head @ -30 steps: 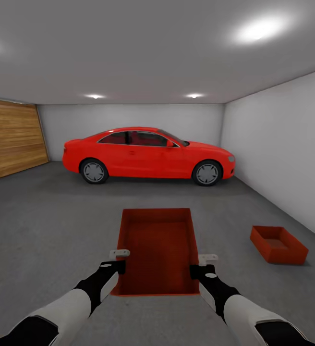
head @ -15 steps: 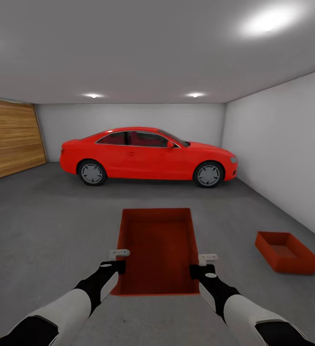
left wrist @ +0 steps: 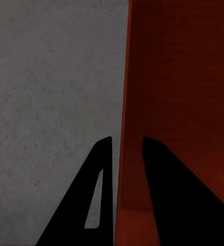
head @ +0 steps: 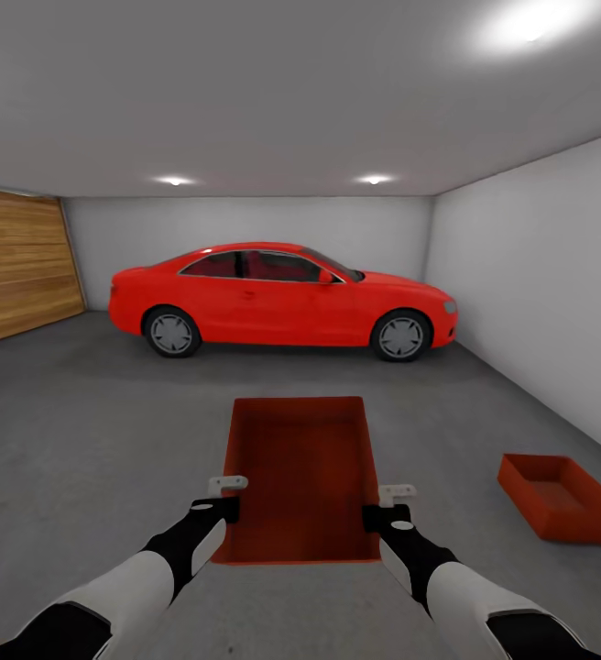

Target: Move the two storage containers from the living room to the garage. In the garage, place one container on the floor and stack the other container on top of it (either order is fine).

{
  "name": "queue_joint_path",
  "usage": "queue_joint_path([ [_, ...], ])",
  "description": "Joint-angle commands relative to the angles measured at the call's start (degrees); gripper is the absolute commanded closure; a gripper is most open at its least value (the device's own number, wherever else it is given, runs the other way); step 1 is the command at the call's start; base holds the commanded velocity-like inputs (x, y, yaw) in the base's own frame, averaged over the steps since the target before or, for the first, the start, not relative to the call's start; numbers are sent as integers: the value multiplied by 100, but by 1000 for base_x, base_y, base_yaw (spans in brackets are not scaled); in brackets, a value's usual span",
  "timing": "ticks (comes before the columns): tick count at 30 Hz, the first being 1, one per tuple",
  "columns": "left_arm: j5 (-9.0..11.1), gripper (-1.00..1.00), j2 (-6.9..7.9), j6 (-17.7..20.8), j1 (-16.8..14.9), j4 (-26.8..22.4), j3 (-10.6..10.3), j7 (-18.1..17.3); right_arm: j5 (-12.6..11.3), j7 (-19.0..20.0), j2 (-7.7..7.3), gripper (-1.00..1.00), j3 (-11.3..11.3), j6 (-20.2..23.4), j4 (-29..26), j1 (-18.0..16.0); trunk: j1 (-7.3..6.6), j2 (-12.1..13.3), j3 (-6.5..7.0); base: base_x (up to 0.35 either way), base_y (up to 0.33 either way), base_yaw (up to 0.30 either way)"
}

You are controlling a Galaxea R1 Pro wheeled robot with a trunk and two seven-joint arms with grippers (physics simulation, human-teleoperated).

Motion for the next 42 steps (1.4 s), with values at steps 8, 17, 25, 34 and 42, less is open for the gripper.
queue_joint_path([
  [8,-131,100,215,-36,-10,-26,297,126,-54,39,1,100,16,-2,18,-1,5,-9,-10,322,0,0],
  [17,-131,100,215,-28,-10,-19,297,126,-54,39,1,100,16,0,18,-1,5,-9,-10,322,55,0],
  [25,-131,100,215,-28,-10,-17,297,126,-54,32,1,100,16,-8,17,-1,5,-9,-10,321,106,0],
  [34,-131,100,215,-28,-10,-19,297,126,-54,30,8,100,16,-1,20,-1,5,-9,-10,321,69,-121],
  [42,-131,100,215,-28,-10,-17,297,126,-54,30,2,100,16,0,19,-1,5,-9,-10,322,3,-281],
])
